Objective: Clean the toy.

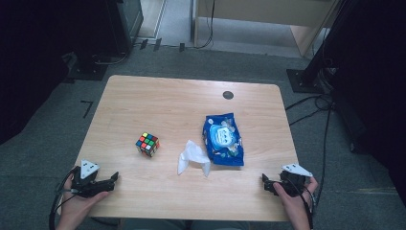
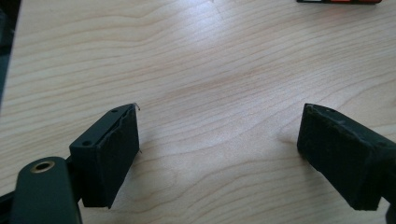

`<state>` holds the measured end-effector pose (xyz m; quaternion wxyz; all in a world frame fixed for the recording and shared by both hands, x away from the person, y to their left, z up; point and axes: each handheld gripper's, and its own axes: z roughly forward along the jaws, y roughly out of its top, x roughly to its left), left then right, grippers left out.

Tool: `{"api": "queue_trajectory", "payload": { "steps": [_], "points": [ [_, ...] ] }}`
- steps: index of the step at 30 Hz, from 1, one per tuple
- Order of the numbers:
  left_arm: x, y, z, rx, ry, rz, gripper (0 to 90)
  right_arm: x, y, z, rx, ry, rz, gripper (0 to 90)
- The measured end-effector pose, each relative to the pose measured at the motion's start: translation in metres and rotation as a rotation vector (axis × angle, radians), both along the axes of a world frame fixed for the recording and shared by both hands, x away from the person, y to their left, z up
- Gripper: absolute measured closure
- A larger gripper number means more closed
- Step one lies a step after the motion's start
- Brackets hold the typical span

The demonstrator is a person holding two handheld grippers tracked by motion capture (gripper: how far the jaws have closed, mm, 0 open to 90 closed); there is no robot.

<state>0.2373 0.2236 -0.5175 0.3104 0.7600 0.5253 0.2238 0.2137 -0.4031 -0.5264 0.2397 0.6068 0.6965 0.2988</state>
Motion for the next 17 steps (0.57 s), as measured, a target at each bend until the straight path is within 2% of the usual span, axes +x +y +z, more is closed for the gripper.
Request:
{"api": "queue_trajectory", "payload": {
  "steps": [17],
  "points": [
    [0.0006,-0.0007,-0.0001,-0.003,0.000,-0.012,13.1,0.0000,-0.0001,0.0000,0.001,0.001,0.000,0.0]
  ]
}}
